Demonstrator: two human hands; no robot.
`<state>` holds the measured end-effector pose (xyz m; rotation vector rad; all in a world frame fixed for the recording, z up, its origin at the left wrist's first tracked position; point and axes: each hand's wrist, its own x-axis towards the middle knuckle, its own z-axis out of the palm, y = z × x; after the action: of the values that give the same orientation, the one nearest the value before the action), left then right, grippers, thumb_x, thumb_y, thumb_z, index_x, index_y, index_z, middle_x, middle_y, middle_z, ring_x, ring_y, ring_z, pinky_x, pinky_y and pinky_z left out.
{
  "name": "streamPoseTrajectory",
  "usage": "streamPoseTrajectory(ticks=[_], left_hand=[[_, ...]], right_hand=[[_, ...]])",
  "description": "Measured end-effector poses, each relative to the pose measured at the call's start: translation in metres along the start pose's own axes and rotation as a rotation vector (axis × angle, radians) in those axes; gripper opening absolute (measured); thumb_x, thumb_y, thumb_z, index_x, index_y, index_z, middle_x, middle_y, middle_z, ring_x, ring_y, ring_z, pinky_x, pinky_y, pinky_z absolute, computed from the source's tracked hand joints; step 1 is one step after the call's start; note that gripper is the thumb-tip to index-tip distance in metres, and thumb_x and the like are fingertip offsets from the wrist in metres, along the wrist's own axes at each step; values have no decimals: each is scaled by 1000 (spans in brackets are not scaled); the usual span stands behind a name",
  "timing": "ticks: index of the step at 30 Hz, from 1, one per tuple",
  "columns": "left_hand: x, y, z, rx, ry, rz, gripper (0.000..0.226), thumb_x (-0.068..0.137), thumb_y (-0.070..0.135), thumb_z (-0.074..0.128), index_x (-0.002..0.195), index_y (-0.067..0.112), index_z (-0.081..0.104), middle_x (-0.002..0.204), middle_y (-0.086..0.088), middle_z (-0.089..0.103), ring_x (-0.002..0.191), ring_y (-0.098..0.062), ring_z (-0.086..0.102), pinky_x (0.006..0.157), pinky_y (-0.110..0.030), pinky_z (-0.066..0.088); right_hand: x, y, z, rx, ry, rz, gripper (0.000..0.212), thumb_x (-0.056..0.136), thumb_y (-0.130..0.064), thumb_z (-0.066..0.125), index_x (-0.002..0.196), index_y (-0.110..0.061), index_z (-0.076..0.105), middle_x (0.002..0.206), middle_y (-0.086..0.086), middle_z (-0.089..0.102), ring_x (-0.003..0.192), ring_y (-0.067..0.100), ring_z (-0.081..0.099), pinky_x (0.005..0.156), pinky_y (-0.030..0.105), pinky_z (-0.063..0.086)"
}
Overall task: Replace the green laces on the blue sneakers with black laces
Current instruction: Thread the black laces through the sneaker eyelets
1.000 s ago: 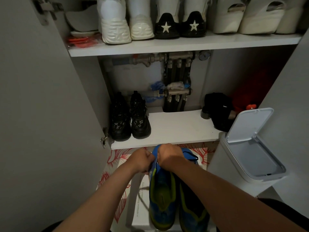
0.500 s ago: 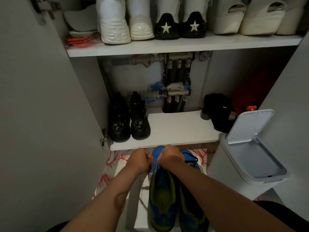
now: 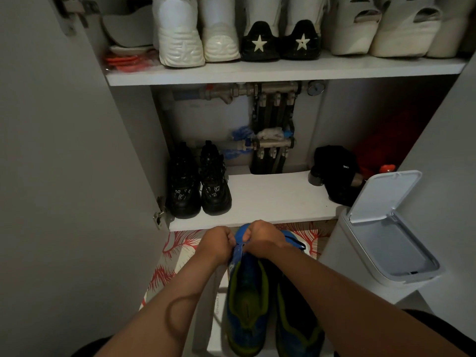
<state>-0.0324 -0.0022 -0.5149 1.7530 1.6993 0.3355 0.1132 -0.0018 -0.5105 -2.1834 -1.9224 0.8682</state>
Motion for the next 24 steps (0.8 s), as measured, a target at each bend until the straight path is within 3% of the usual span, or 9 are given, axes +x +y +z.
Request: streamPoseTrajectory(ticks=[3, 5, 9, 11, 14, 17, 20, 24], left_hand=[[2, -1, -6, 46, 85, -35, 25, 81, 1, 64, 83, 16, 44, 85, -7, 59, 79, -24, 58, 54, -28, 41], [3, -1, -11, -55, 141, -56, 25, 84, -2, 60, 84, 15, 41, 86, -10, 61, 79, -27, 61, 55, -32, 49], [-2, 10, -24, -468, 240, -10, 11, 97, 3, 39, 88, 8, 44, 80, -16, 62, 63, -25, 58, 49, -32, 48], [-8, 14, -32, -603, 264, 37, 14, 101, 6, 38, 89, 8, 46, 78, -14, 59, 62, -24, 55, 48, -29, 47], [-18, 15, -41, -778, 253, 36, 17, 105, 14, 36, 92, 11, 46, 78, -13, 59, 57, -23, 56, 52, -32, 50], [-24, 15, -48, -874, 228, -39, 12, 106, 16, 37, 111, 13, 47, 93, -16, 64, 62, -24, 59, 58, -37, 54], [-28, 11, -50, -752, 90, -85, 24, 102, 11, 47, 124, 20, 44, 100, -11, 65, 67, -20, 61, 55, -30, 50], [-34, 12, -44, -439, -151, 24, 13, 96, 26, 60, 107, 22, 66, 102, -2, 71, 84, -16, 66, 63, -24, 48]], right_hand=[[-3, 4, -11, 82, -62, -123, 37, 82, -14, 70, 118, -21, 66, 117, -4, 63, 110, 18, 60, 95, 29, 52], [-3, 2, -13, 184, -77, -160, 37, 82, -13, 66, 116, -24, 70, 110, -6, 64, 107, 16, 62, 93, 28, 52], [-2, -4, -13, 271, -62, -220, 16, 87, -18, 64, 83, -26, 77, 89, -6, 72, 89, 15, 68, 85, 33, 57], [-2, -8, -14, 301, -67, -216, 19, 87, -19, 67, 71, -26, 74, 78, -2, 73, 75, 14, 67, 77, 35, 58], [-3, -17, -16, 396, -85, -178, 11, 85, -16, 69, 77, -22, 76, 77, -1, 72, 70, 8, 64, 64, 22, 53], [-7, -28, -22, 497, -74, -165, 7, 87, -16, 69, 89, -14, 76, 78, -3, 68, 68, 6, 59, 59, 18, 46], [-16, -40, -35, 657, -50, -194, 10, 93, -16, 67, 99, -10, 73, 77, -3, 65, 60, 4, 56, 51, 12, 44], [-30, -60, -57, 879, -84, -312, 10, 97, -20, 63, 93, -13, 70, 73, -2, 62, 56, 7, 50, 52, 21, 38]])
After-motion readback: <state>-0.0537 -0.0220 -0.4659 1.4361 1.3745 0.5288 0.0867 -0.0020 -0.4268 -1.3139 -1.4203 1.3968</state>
